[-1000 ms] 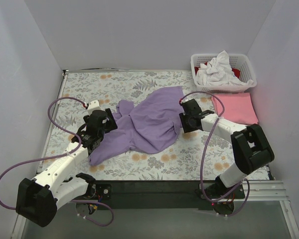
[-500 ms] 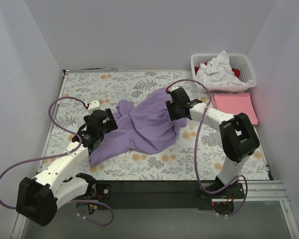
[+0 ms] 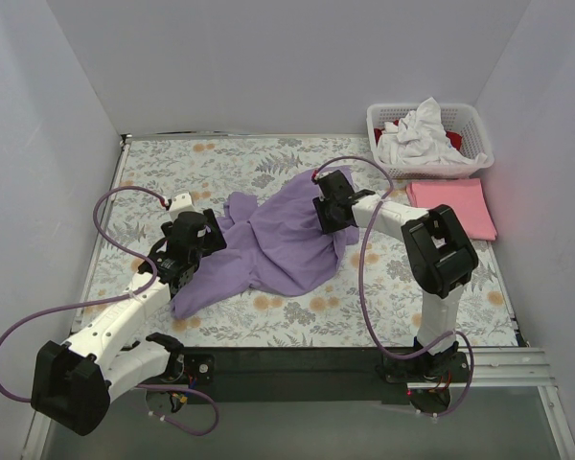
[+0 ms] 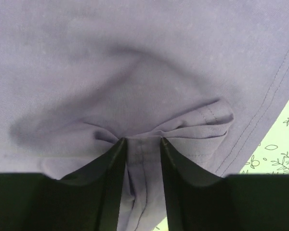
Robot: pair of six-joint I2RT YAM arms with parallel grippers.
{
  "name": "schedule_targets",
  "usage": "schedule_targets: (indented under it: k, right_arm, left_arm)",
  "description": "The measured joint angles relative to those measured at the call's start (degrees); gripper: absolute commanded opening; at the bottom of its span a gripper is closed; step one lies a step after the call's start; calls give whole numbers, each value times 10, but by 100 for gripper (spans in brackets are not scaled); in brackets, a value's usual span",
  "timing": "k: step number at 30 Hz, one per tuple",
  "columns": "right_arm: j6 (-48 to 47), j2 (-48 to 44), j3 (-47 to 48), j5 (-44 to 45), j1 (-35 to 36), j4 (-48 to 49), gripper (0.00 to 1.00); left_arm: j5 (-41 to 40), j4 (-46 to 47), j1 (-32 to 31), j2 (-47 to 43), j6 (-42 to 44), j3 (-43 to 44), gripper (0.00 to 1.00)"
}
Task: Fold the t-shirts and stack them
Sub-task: Flatten the tshirt out
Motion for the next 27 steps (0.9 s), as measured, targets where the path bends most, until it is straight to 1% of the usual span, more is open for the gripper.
schedule_targets:
  k: [1, 2, 3, 4, 7, 14, 19, 23, 25, 26, 27]
  right_arm:
    - [2, 0, 0, 0, 0, 0, 22]
    - [2, 0, 0, 2, 0, 0, 19]
    - [5, 0, 0, 4, 0, 0, 9]
    - [3, 0, 0, 8, 0, 0, 2]
    - [-1, -9, -7, 31, 1, -1, 1]
    - [-12, -145, -63, 96, 2, -22, 1]
    - [3, -235, -136, 152, -5, -46, 1]
    - [37, -313, -215, 190, -25, -94, 1]
    - [57, -366, -259, 199, -43, -123, 1]
    - [70, -398, -282, 201, -55, -135, 2]
    - [81, -429, -300, 196, -71, -146, 10]
  left_arm:
    - [1, 0, 0, 0, 0, 0, 71]
    - [1, 0, 0, 0, 0, 0, 70]
    - [2, 0, 0, 0, 0, 0, 71]
    - [2, 0, 0, 0, 0, 0, 71]
    - [2, 0, 0, 0, 0, 0, 71]
    - [6, 0, 0, 0, 0, 0, 71]
    - [6, 0, 0, 0, 0, 0, 71]
    - [6, 0, 0, 0, 0, 0, 71]
    - [6, 0, 0, 0, 0, 0, 71]
    - [5, 0, 0, 0, 0, 0, 71]
    - [6, 0, 0, 0, 0, 0, 71]
